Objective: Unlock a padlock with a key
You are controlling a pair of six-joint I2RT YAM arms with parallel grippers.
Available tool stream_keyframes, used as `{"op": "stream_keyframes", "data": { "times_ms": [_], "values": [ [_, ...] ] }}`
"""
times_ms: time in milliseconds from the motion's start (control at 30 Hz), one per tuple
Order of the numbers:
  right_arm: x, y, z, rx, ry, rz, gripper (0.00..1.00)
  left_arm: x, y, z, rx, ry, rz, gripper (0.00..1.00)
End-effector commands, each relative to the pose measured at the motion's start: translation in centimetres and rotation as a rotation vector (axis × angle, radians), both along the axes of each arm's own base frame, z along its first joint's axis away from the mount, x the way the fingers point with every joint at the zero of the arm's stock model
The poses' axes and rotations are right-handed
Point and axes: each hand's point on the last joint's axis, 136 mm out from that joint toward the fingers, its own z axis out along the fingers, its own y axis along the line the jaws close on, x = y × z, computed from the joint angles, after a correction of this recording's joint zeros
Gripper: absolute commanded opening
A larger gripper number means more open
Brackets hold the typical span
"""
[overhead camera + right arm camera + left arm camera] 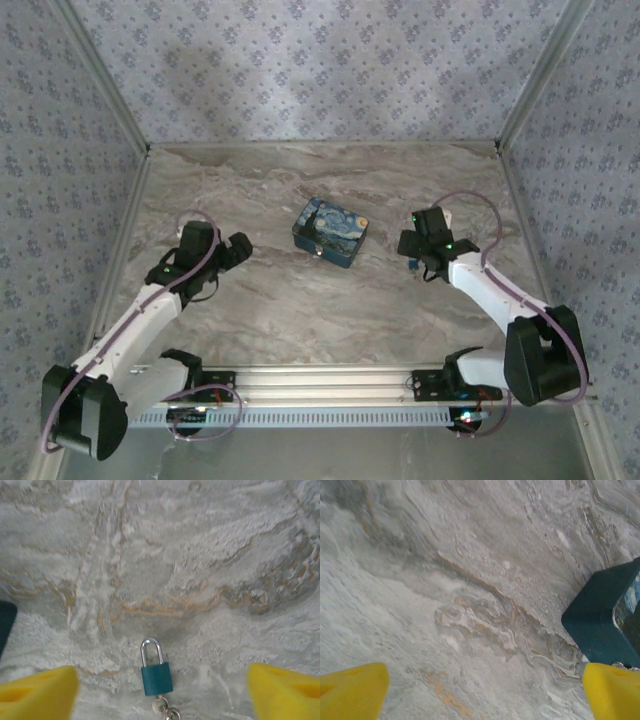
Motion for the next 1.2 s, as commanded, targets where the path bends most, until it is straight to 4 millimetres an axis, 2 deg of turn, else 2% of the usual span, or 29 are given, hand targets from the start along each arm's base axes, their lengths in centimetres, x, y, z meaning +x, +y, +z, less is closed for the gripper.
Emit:
{"op": "stream_keyframes", "data": {
  "times_ms": [0,100,200,333,433,567,667,700,733,767,833,867,933,1033,1167],
  "values": [
    [1.0,-1.7,1.6,-0.022,-0.029,-0.057,1.0,0.8,2.4,1.3,0.124,-0.001,0.001,1.0],
    [2.5,-4.3,3.0,-0.136,-0.122,-0.147,1.0,2.2,5.3,2.5,0.29,-0.044,0.028,1.0],
    [3.8,-5.2,4.1,-0.269,-0.257,-0.117,1.0,3.6,7.6,3.2,0.509,-0.128,0.023,1.0],
    [4.5,-6.8,2.6,-0.348,-0.29,-0.117,1.0,6.2,9.6,1.4,0.63,-0.22,0.012,1.0],
    [5.0,-8.0,1.5,-0.351,-0.314,-0.144,1.0,7.7,10.8,-0.9,0.633,-0.245,0.027,1.0],
    [5.2,-8.6,0.2,-0.377,-0.357,-0.113,1.0,9.3,11.2,-2.6,0.616,-0.299,0.031,1.0],
    [5.6,-8.1,0.4,-0.36,-0.436,-0.049,1.0,10.2,12.0,-2.9,0.609,-0.311,0.064,1.0],
    [5.7,-8.0,0.2,-0.341,-0.459,-0.024,1.0,10.5,11.8,-3.0,0.604,-0.34,0.061,1.0],
    [5.6,-8.1,-1.0,-0.297,-0.453,-0.018,1.0,10.6,11.4,-3.6,0.592,-0.359,0.038,1.0],
    [5.9,-8.0,-0.8,-0.306,-0.491,0.018,1.0,10.8,11.3,-4.0,0.587,-0.391,0.032,1.0],
    [6.0,-7.7,-2.2,-0.226,-0.469,0.079,1.0,10.7,10.3,-4.7,0.579,-0.432,-0.024,1.0],
    [6.3,-7.7,-1.9,-0.234,-0.511,0.078,1.0,10.6,10.3,-4.7,0.579,-0.427,-0.023,1.0],
    [5.9,-8.1,-2.3,-0.238,-0.464,0.052,1.0,10.6,10.3,-4.8,0.576,-0.421,-0.025,1.0],
    [5.6,-7.9,-1.8,-0.284,-0.496,0.039,1.0,10.4,10.9,-4.7,0.589,-0.414,0.017,1.0],
    [6.1,-8.1,-2.3,-0.216,-0.47,0.068,1.0,10.3,10.9,-4.8,0.59,-0.4,0.015,1.0]
  ]
}}
